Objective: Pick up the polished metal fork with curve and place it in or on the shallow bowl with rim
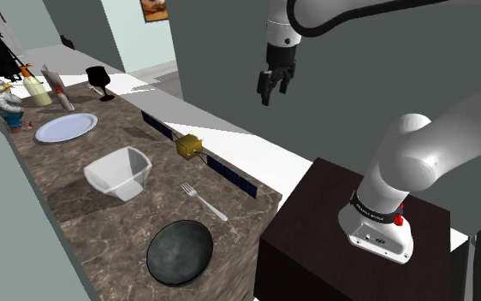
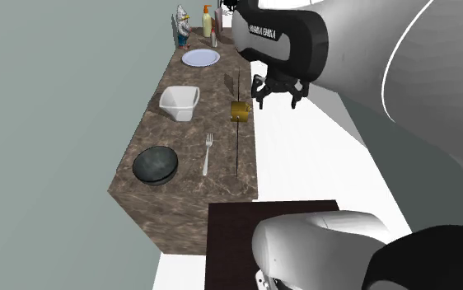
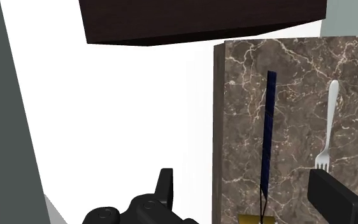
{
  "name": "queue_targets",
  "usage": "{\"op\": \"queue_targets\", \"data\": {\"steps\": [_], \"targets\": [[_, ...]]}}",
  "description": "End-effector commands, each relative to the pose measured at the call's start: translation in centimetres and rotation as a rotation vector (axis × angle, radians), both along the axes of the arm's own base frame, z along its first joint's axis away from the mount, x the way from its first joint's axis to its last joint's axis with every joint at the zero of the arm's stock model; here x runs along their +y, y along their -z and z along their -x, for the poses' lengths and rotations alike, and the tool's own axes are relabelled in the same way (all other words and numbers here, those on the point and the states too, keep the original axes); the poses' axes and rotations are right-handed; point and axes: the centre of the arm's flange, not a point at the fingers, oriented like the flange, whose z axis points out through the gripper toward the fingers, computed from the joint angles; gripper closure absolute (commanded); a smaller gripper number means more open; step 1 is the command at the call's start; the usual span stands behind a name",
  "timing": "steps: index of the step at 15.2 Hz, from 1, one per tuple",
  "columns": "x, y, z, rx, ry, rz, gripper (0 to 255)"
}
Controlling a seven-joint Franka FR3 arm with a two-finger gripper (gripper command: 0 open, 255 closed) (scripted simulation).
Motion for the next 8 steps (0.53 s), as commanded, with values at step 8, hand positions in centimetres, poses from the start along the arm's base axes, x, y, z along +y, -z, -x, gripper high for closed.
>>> {"op": "queue_targets", "data": {"steps": [8], "targets": [[6.1,8.7,-4.8,-0.001,0.000,-0.021,0]]}}
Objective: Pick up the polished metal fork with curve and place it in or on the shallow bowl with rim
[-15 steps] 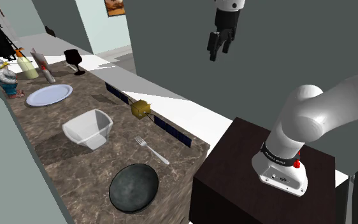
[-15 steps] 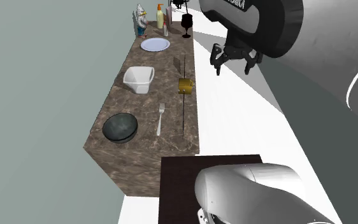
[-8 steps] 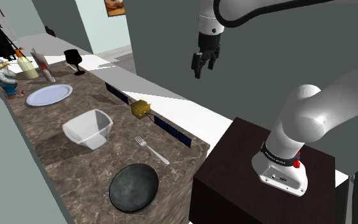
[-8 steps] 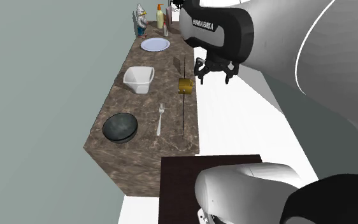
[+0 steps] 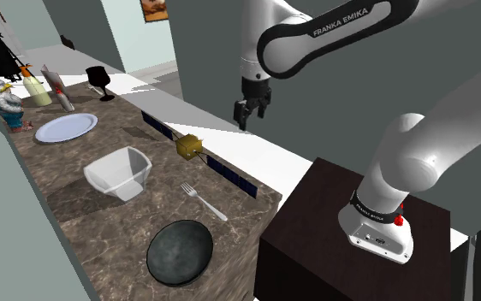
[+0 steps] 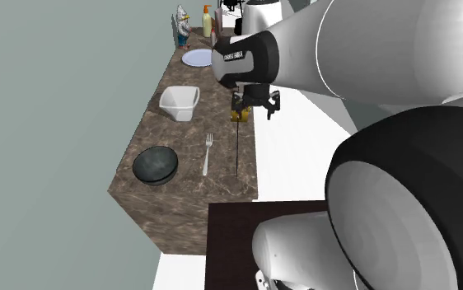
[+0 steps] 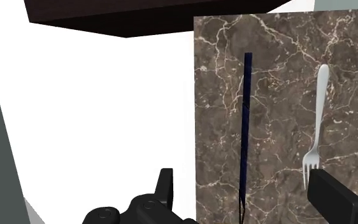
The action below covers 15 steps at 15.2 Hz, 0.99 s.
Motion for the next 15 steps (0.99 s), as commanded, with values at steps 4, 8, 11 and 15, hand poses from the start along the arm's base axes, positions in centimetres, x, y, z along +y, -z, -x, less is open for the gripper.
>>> {"op": "queue_targets", "data": {"steps": [4,8,11,15], "targets": [[3.5,4.8,-2.7,-0.001,0.000,-0.012,0],[6.3,8.6,-4.9,0.000,0.000,-0.021,0],[8.4,11.5,-6.5,0.000,0.000,-0.028,0],[11.2,15.3,-8.6,0.001,0.000,-0.037,0]]}}
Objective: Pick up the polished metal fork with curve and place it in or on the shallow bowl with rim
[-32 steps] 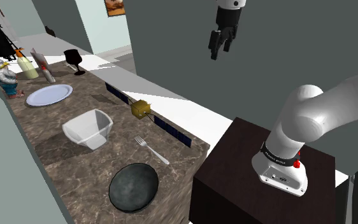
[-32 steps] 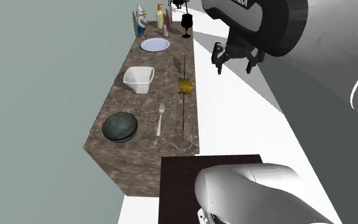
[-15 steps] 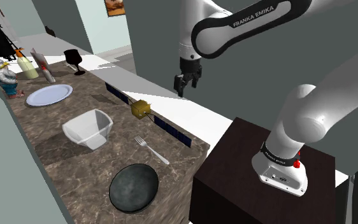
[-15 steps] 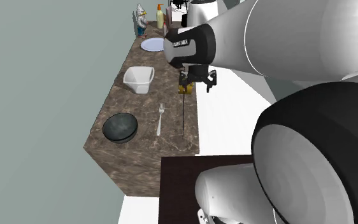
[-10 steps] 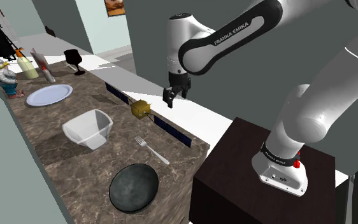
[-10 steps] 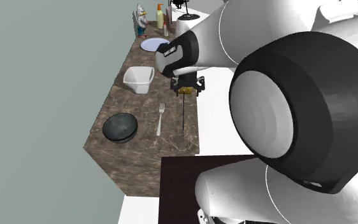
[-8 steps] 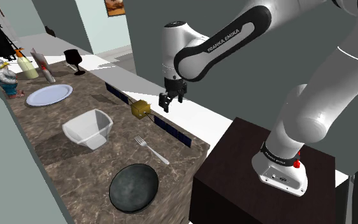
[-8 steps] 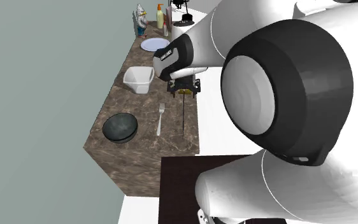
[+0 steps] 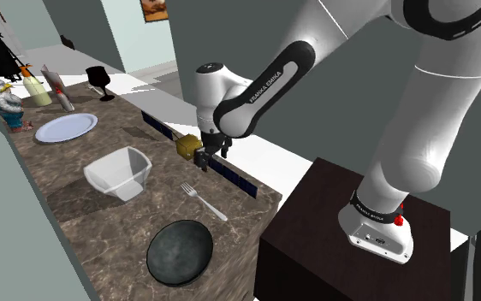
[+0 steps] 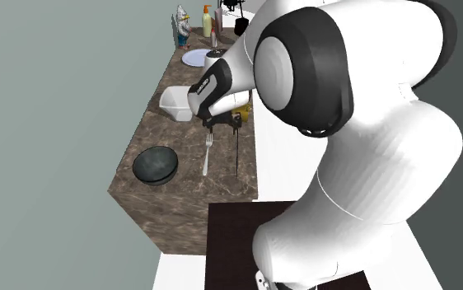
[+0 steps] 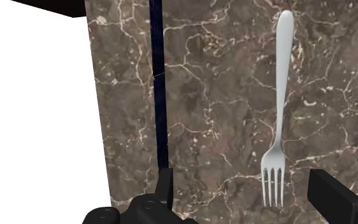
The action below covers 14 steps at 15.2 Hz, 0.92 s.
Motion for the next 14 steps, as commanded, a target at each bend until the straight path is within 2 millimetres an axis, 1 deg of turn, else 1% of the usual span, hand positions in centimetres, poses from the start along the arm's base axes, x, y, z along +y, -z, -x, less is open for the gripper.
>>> {"op": "queue_targets", "data": {"steps": [1,8,9,14], "targets": [[1.3,2.1,-1.4,0.000,0.001,-0.005,0],[6.3,8.7,-5.1,0.001,0.001,-0.021,0],[6.8,9.3,-5.5,0.001,0.001,-0.023,0],[6.8,12.0,-5.7,0.001,0.001,-0.023,0]]}}
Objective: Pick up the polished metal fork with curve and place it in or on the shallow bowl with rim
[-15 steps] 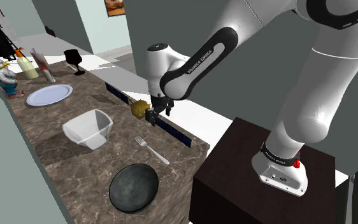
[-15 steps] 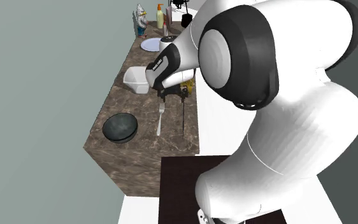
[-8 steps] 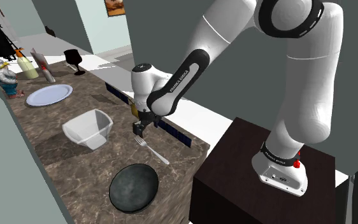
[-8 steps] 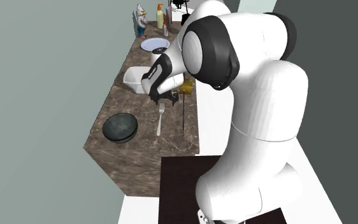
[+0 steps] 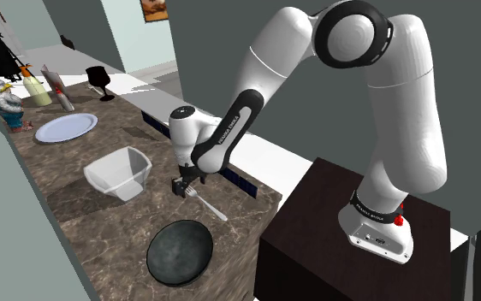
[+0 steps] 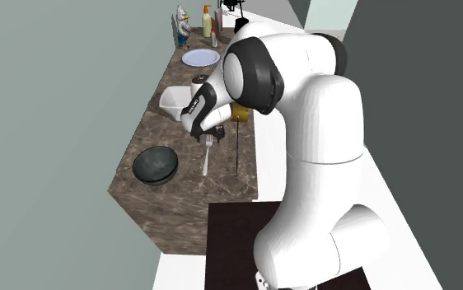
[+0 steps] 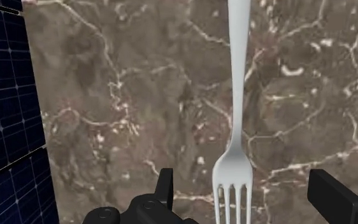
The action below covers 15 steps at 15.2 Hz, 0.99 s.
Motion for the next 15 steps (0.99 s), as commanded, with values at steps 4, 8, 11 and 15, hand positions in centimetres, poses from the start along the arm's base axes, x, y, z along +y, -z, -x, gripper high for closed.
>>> {"op": "queue_targets", "data": {"steps": [4,8,11,15], "targets": [[0.10,2.00,-0.20,0.000,0.000,0.000,0],[0.10,2.00,-0.20,0.000,0.000,0.000,0],[0.10,1.99,-0.20,0.000,0.000,0.000,255],[0.17,2.05,-0.17,-0.001,0.000,0.000,255]]}}
